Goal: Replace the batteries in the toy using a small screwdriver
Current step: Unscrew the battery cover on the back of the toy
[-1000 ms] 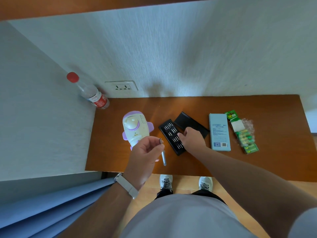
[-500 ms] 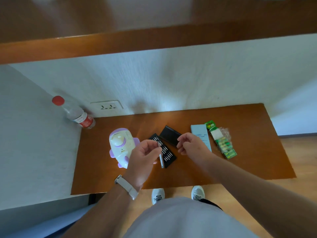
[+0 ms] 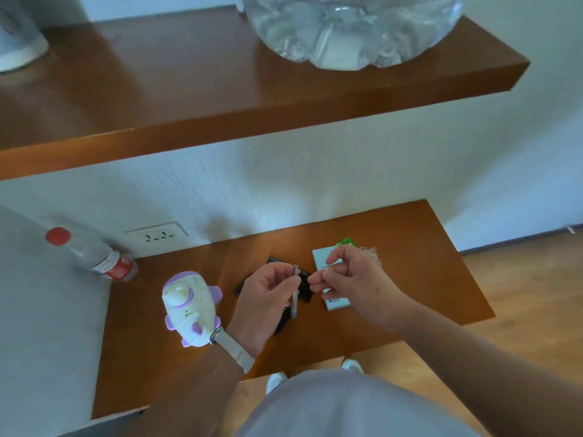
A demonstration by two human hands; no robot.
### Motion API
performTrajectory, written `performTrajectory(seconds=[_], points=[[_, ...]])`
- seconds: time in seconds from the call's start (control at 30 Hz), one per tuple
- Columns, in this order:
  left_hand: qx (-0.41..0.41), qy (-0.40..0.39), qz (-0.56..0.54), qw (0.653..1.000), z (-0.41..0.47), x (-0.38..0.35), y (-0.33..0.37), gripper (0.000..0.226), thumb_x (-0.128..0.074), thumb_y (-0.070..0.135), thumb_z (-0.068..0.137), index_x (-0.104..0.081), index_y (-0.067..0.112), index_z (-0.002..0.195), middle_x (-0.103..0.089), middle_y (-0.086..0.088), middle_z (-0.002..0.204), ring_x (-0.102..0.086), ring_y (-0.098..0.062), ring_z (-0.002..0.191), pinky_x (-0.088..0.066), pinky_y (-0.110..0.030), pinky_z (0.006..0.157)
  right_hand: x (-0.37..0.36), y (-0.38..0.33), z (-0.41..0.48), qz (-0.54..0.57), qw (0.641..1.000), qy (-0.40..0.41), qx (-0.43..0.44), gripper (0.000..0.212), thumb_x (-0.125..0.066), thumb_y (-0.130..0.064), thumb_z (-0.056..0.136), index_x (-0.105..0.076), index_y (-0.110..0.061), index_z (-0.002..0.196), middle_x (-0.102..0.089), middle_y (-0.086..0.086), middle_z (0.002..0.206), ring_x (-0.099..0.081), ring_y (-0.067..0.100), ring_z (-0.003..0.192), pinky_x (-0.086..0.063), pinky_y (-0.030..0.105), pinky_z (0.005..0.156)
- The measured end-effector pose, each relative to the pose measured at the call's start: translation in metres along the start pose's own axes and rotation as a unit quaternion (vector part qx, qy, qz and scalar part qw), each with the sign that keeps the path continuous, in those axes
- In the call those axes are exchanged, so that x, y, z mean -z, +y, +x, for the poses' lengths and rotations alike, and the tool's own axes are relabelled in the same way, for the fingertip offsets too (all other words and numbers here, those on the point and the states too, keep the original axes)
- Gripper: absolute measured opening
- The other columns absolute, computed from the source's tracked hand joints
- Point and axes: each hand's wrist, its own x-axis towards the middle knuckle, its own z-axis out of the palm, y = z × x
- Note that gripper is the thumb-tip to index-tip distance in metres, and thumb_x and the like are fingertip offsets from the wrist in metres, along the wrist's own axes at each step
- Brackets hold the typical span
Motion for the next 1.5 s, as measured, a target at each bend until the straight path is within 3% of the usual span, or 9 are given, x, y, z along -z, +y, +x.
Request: performTrajectory(seconds=[0.1,0.2,0.37,0.57,0.73,1.07,1.23,1.5], points=[[-0.013,-0.016,0.019,1.0,0.0,-0.009,0.009,0.01,-0.065,0.019,0.096,-0.073,0.023,0.092,-0.07,0.005,0.077,-0.065,-0.011,0.076,-0.056,-0.025,0.071,0.012,-0.007,-0.008,-0.061,0.998,0.009,0.003,0.01,-0.061,-0.013,0.097,-0.056,-0.006,0.102,-0.078,0.002,0.087,-0.075,0.017,0.084,-0.06,0.024,0.071],[-0.022,-0.032,0.024,0.999,0.0,-0.017,0.018,0.012,-0.063,0.019,0.097,-0.073,0.023,0.093,-0.07,0.016,0.071,-0.067,-0.005,0.072,-0.051,-0.017,0.063,0.022,-0.011,-0.014,-0.095,0.995,0.033,0.012,0.007,-0.066,-0.019,0.094,-0.063,-0.012,0.093,-0.077,-0.003,0.082,-0.074,0.013,0.078,-0.058,0.021,0.067],[-0.043,-0.055,0.039,0.997,0.0,-0.031,0.031,0.013,-0.061,0.014,0.098,-0.074,0.017,0.095,-0.068,0.023,0.066,-0.067,0.003,0.067,-0.048,-0.012,0.056,0.037,-0.016,-0.021,-0.083,0.994,0.062,0.037,0.004,-0.069,-0.02,0.091,-0.067,-0.02,0.095,-0.077,-0.01,0.084,-0.074,0.009,0.086,-0.059,0.027,0.081],[-0.049,-0.073,0.057,0.995,0.003,-0.04,0.037,0.016,-0.059,0.013,0.099,-0.075,0.017,0.097,-0.068,0.021,0.068,-0.066,0.006,0.073,-0.05,-0.012,0.06,0.048,-0.021,-0.021,-0.163,0.983,0.058,0.064,0.014,-0.059,-0.022,0.097,-0.062,-0.035,0.093,-0.075,-0.019,0.087,-0.069,-0.001,0.092,-0.059,0.027,0.085],[-0.056,-0.075,0.073,0.993,0.006,-0.045,0.039,0.016,-0.06,0.014,0.098,-0.076,0.018,0.097,-0.069,0.021,0.071,-0.065,0.008,0.075,-0.049,-0.012,0.059,0.05,-0.024,-0.02,-0.258,0.962,0.037,0.082,0.022,-0.055,-0.031,0.1,-0.052,-0.048,0.087,-0.071,-0.015,0.097,-0.067,0.009,0.095,-0.06,0.027,0.077],[-0.054,-0.063,0.078,0.994,0.009,-0.049,0.04,0.016,-0.062,0.015,0.097,-0.078,0.018,0.098,-0.07,0.006,0.088,-0.065,0.008,0.083,-0.049,-0.012,0.06,0.056,-0.025,-0.014,-0.268,0.959,0.018,0.095,0.022,-0.055,-0.03,0.1,-0.054,-0.046,0.085,-0.071,-0.015,0.09,-0.067,0.012,0.09,-0.06,0.034,0.082],[-0.055,-0.055,0.081,0.994,0.008,-0.05,0.04,0.016,-0.062,0.016,0.097,-0.078,0.018,0.098,-0.071,0.004,0.091,-0.063,0.009,0.082,-0.049,-0.012,0.063,0.058,-0.025,-0.012,-0.273,0.957,-0.001,0.097,0.019,-0.055,-0.029,0.1,-0.058,-0.043,0.087,-0.071,-0.015,0.089,-0.068,0.009,0.088,-0.06,0.032,0.082],[-0.064,-0.051,0.11,0.99,0.007,-0.048,0.034,0.015,-0.063,0.019,0.097,-0.078,0.02,0.099,-0.07,0.009,0.085,-0.062,0.002,0.079,-0.049,-0.013,0.067,0.061,-0.026,-0.01,-0.302,0.95,-0.032,0.077,0.02,-0.056,-0.031,0.099,-0.06,-0.045,0.084,-0.071,-0.013,0.088,-0.068,0.015,0.089,-0.06,0.04,0.083]])
